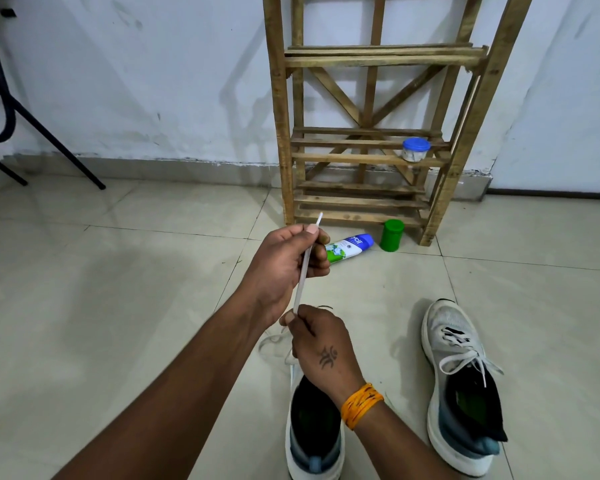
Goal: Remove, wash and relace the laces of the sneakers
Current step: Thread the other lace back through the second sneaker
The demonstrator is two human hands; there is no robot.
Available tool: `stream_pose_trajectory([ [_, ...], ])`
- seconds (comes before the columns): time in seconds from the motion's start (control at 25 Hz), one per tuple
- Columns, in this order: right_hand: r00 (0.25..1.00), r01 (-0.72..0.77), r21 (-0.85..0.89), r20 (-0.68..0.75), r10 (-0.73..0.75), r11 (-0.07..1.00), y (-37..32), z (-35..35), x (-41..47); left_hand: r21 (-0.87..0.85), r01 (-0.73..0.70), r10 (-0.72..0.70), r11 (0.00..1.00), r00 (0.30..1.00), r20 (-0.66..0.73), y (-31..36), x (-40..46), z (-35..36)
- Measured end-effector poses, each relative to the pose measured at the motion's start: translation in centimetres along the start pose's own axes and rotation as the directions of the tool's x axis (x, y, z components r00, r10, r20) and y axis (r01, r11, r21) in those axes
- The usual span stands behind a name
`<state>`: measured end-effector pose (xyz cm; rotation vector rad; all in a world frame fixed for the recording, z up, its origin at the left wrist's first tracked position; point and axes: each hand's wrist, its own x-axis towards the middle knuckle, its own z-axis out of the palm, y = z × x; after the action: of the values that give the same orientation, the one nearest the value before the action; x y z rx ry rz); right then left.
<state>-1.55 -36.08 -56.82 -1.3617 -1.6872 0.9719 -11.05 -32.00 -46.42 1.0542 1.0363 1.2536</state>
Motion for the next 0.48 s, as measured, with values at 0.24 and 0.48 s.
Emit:
stream_pose_trajectory([
  [0.24,0.997,-0.036,0.02,0.067,0.035,0.999,1.4,0.9,-0.8,0.049,0.025,-0.025,0.998,1.0,-0.002,-1.2,0.2,-0.4],
  [0.48,0.983,-0.153,0.092,-0.085,0.161,0.984,3.9,-0.6,-1.7,0.483,0.055,-0.025,0.874,0.997,-0.068,-4.1,0.7,-1.4],
])
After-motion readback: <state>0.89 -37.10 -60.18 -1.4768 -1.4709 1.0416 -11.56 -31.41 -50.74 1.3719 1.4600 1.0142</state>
